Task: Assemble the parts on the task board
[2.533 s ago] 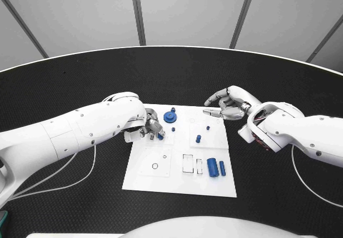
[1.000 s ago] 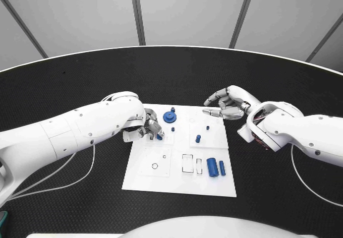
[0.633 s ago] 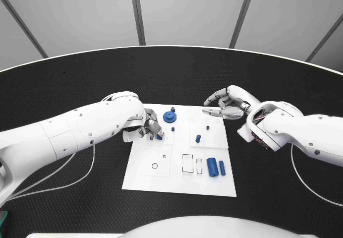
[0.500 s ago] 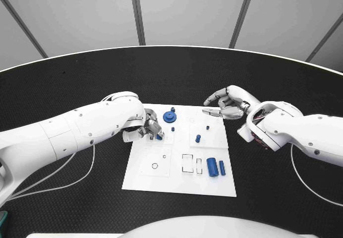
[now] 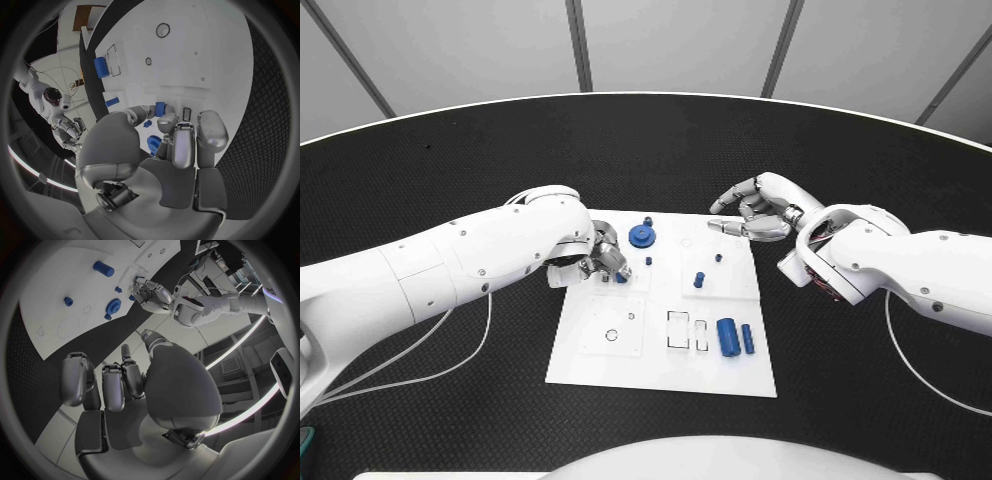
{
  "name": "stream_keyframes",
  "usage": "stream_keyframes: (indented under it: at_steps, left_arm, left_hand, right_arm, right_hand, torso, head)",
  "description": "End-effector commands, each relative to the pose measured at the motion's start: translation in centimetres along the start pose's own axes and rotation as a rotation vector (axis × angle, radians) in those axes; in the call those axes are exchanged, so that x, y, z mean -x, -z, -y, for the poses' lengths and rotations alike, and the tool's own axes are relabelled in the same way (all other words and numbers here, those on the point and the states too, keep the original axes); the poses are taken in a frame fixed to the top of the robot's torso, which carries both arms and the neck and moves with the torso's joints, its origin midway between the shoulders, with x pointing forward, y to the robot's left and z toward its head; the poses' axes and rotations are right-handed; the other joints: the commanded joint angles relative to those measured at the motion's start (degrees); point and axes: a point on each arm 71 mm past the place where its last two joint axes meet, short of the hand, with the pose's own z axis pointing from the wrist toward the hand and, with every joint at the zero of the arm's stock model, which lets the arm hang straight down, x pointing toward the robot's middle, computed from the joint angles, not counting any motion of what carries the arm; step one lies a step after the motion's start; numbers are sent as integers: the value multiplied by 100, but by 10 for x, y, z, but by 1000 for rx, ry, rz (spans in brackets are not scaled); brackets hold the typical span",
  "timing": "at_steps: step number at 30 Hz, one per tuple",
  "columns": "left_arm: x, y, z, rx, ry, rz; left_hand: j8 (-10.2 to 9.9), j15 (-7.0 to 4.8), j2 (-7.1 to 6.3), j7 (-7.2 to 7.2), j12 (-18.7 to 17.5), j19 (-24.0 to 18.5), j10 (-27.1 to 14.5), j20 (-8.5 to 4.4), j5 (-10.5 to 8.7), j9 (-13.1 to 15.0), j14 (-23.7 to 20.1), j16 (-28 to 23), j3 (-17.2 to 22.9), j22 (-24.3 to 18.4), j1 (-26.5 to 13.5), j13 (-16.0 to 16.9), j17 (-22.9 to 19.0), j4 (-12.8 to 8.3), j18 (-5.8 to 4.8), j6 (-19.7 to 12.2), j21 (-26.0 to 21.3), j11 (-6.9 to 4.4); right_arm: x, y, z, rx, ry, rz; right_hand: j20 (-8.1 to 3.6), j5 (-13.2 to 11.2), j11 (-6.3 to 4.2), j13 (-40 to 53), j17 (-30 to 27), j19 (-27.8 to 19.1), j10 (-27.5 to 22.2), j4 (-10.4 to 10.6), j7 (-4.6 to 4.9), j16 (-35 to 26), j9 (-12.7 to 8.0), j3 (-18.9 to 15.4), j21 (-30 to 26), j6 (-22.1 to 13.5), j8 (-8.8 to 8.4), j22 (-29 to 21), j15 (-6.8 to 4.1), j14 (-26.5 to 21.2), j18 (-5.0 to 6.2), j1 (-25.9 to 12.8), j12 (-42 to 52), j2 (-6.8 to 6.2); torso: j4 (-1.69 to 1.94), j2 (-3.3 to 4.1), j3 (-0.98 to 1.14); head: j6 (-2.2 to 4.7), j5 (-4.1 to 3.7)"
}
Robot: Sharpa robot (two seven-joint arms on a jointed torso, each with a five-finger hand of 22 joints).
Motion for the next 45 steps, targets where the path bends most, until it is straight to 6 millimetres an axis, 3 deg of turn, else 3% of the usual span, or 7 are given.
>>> stream_keyframes:
  at_steps: [1,22,30,45]
  left_arm:
    - [0,0,0,0,-6,-8]
    - [3,2,-1,0,-12,-8]
    - [6,8,-5,-8,-6,-5]
    - [12,17,-9,-20,-4,-20]
  left_hand:
    - [-25,-12,17,-27,33,5,23,41,28,-5,357,-28,694,18,81,3,607,-738,-86,2,10,-32]
    - [-28,-5,18,-22,52,-1,36,36,-6,-6,356,-31,695,4,70,25,603,-730,-81,2,4,-26]
    - [-37,12,66,-8,38,-31,-6,48,-243,-2,355,-38,714,-39,36,-24,599,-670,-76,-45,-20,-9]
    - [-37,16,72,-6,40,-40,-15,53,-324,2,355,-38,719,-49,35,-31,600,-662,-74,-58,-26,-7]
  right_arm:
    - [0,0,0,0,0,0]
    - [0,0,0,-2,0,-1]
    - [0,0,1,-3,1,0]
    - [0,-1,2,-5,2,0]
  right_hand:
    - [-40,23,-4,517,708,7,23,1,-10,-34,-7,23,-32,3,22,132,-54,421,51,51,18,-15]
    - [-41,28,-4,516,712,5,22,-2,-10,-33,-9,33,-41,1,24,126,-55,422,53,57,17,-18]
    - [-41,28,-4,516,712,5,22,-2,-10,-33,-9,33,-41,1,24,126,-55,422,53,57,17,-18]
    - [-41,28,-4,516,712,5,22,-2,-10,-33,-9,33,-41,1,24,126,-55,422,53,57,17,-18]
  torso:
    - [5,-1,0]
    - [8,-3,-6]
    - [6,-13,-8]
    - [0,-2,-6]
  head:
    - [-10,-8]
    - [-12,-18]
    - [-1,-12]
    - [29,1]
